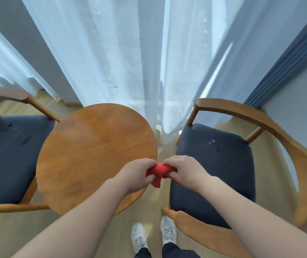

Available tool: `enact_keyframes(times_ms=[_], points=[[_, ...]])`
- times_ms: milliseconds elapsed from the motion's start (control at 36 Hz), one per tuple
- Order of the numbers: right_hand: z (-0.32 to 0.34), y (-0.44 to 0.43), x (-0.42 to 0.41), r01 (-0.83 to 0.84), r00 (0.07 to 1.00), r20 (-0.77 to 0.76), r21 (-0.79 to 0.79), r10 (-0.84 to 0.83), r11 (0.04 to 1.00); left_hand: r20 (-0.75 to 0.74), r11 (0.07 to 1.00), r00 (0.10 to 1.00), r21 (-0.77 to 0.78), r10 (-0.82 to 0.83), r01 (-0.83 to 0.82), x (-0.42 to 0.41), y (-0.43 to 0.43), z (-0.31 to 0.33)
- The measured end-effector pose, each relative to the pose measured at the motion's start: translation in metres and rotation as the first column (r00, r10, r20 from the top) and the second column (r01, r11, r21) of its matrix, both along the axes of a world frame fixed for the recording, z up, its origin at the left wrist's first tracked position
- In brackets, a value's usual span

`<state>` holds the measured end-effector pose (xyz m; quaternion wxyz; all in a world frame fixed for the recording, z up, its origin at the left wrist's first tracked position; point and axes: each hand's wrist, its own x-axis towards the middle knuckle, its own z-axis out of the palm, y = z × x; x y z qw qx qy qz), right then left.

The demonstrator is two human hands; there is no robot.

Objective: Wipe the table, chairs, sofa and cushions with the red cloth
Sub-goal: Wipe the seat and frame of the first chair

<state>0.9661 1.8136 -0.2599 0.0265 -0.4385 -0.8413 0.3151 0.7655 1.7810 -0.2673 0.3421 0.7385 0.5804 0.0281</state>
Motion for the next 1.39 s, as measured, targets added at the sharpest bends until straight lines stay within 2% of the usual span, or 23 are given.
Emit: enact_keyframes(times_ms=[111, 167, 278, 389, 500, 778, 1222, 1389], points=[[0.011, -0.008, 0.021, 0.107, 0.979, 0.181, -0.087, -0.09, 0.99, 0.028, 0.999, 0.999, -0.019, -0.045, 0.046, 0.003, 0.002, 0.006], [0.013, -0.016, 0.032, 0.205, 0.963, 0.199, -0.101, -0.182, 0.973, 0.029, 0.996, 0.996, -0.013, -0.085, 0.085, 0.003, 0.002, 0.006], [0.019, -0.033, 0.05, 0.451, 0.891, 0.045, -0.197, -0.452, 0.87, 0.041, 0.991, 0.99, 0.02, -0.135, 0.134, 0.007, 0.006, 0.006], [0.025, -0.051, 0.06, 0.538, 0.812, -0.087, -0.27, -0.577, 0.798, 0.055, 0.982, 0.982, 0.07, -0.18, 0.176, 0.021, 0.011, 0.007], [0.025, -0.062, 0.072, 0.571, 0.768, -0.13, -0.304, -0.627, 0.763, 0.053, 0.969, 0.973, 0.115, -0.226, 0.219, 0.037, 0.02, 0.008], [0.014, -0.046, 0.124, 0.633, 0.73, -0.149, -0.219, -0.667, 0.742, 0.053, 0.954, 0.96, 0.141, -0.274, 0.265, 0.087, 0.051, 0.0], [-0.052, 0.06, 0.254, 0.584, 0.674, -0.24, -0.406, -0.698, 0.703, -0.004, 0.999, 1.0, 0.028, -0.022, 0.022, 0.227, 0.125, -0.07], [-0.089, 0.087, 0.286, 0.554, 0.727, -0.172, -0.424, -0.665, 0.716, -0.034, 0.995, 0.994, -0.005, 0.101, -0.101, 0.252, 0.13, -0.108]])
